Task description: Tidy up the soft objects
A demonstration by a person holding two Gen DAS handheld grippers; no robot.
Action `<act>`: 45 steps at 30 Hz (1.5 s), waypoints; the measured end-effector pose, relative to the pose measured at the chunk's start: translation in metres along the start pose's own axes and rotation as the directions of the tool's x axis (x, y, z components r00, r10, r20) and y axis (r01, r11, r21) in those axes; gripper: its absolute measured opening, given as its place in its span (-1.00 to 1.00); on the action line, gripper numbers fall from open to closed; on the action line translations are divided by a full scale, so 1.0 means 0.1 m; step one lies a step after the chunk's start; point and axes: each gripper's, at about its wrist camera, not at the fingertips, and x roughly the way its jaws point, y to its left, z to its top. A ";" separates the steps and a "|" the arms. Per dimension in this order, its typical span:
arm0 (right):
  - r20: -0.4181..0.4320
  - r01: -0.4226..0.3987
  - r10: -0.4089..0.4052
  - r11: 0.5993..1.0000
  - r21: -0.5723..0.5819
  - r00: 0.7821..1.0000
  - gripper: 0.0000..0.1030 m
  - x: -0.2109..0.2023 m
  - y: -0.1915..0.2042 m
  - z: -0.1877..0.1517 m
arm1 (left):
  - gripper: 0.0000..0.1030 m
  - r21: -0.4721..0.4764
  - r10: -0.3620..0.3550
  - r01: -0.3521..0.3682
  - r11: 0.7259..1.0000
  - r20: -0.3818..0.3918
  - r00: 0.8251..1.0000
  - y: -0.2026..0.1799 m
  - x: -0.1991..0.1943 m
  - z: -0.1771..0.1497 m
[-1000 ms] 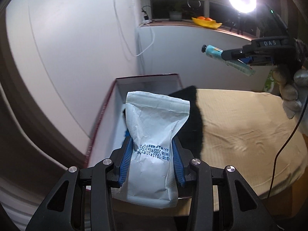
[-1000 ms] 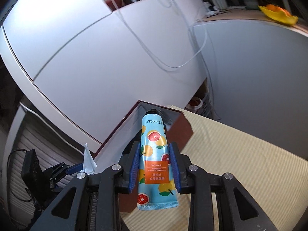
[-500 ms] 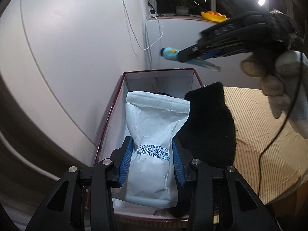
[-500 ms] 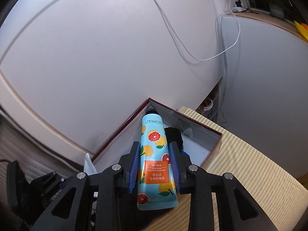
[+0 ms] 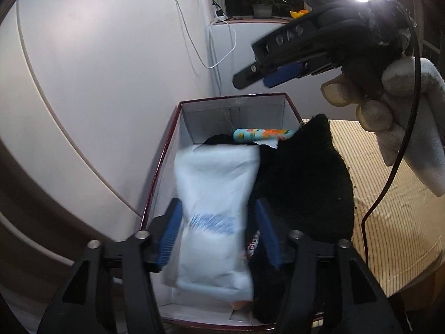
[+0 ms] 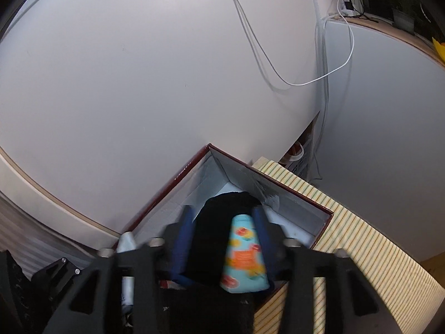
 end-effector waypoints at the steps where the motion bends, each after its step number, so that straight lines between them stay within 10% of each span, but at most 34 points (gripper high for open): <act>1: 0.007 -0.003 0.003 1.000 0.005 1.000 0.10 -0.02 0.00 0.01 | 0.19 -0.003 -0.002 0.002 1.000 -0.001 1.000 0.00 -0.01 0.00; 24: 0.037 0.011 -0.011 1.000 0.004 0.999 0.22 -0.42 -0.05 -0.23 | 0.20 -0.053 0.002 -0.001 0.999 0.023 1.000 -0.02 -0.21 -0.06; 45: 0.268 0.058 -0.065 0.998 0.034 0.961 0.47 -1.45 -0.01 -1.43 | 0.20 -0.232 0.051 -0.014 0.973 0.154 0.987 -0.25 -0.81 -0.50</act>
